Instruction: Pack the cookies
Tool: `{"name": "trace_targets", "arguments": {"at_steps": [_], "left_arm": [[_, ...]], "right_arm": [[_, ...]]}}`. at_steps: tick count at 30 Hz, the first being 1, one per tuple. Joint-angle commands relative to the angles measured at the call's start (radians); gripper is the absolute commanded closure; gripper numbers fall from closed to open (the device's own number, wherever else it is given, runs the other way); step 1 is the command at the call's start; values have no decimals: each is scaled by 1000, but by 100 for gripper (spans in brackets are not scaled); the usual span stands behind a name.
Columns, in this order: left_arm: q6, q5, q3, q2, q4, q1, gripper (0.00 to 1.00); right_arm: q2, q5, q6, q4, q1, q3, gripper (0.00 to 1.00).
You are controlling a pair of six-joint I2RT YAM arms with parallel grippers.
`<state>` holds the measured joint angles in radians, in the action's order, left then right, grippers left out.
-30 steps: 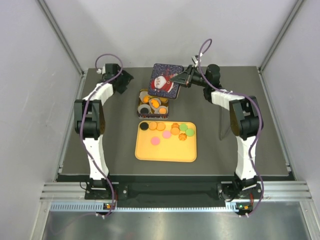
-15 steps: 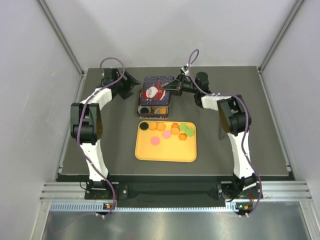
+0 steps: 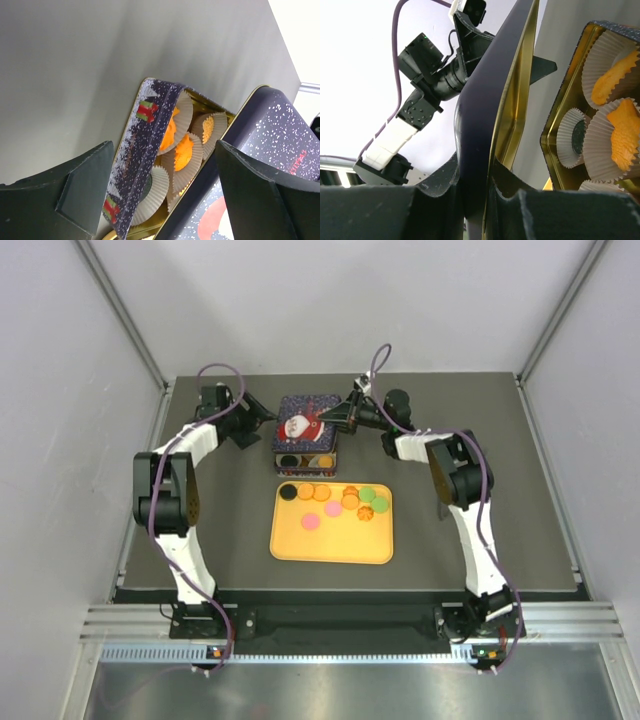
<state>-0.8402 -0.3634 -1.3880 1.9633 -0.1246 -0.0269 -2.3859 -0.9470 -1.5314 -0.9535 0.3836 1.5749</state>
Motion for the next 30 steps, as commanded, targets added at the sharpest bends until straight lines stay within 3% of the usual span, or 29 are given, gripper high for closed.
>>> {"name": "trace_targets", "arguments": {"at_steps": [1,22,30], "left_arm": [[16,-89,18,-66,59,-2,12],[9,-193,73,-72,143,19,12],[36,-174,67,-49,83,18,13]], "right_arm": [[-18,19,-19,-90,34,57,100],[-93,22,-75,-125,41,100,100],[-113,19,-76,-113,40,106,100]]}}
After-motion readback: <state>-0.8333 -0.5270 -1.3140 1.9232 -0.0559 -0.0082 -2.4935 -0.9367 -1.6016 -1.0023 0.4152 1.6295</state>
